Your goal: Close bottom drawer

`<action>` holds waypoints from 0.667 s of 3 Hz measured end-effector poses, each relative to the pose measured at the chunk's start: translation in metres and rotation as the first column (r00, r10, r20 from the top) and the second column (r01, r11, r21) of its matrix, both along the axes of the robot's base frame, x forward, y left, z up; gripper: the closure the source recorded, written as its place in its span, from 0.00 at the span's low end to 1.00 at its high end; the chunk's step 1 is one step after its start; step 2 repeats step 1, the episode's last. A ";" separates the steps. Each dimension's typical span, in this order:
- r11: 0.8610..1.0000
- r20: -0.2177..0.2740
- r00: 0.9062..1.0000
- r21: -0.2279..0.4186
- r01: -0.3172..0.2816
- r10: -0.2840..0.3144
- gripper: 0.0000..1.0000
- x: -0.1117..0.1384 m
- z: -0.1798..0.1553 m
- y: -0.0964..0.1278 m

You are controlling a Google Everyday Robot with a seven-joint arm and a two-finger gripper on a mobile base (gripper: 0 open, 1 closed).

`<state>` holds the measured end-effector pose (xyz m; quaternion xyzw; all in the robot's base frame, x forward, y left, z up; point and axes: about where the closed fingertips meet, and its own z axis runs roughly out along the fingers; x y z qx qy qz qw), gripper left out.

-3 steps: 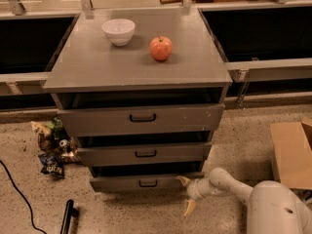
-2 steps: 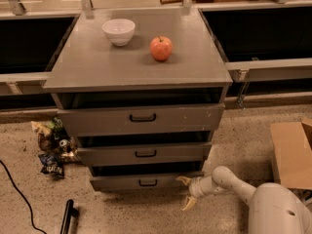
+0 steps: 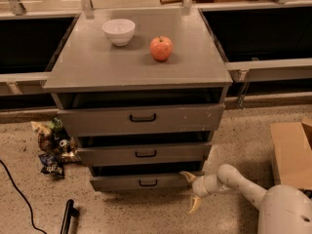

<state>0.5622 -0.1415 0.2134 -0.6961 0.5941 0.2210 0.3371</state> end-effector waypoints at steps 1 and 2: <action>1.000 0.004 1.000 -0.009 -0.008 0.008 0.00 -0.001 0.013 -0.007; 1.000 0.004 1.000 -0.009 -0.008 0.008 0.00 -0.001 0.013 -0.007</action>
Offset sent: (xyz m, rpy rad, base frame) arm 0.0000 0.0000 0.0000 0.0000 0.0000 0.0000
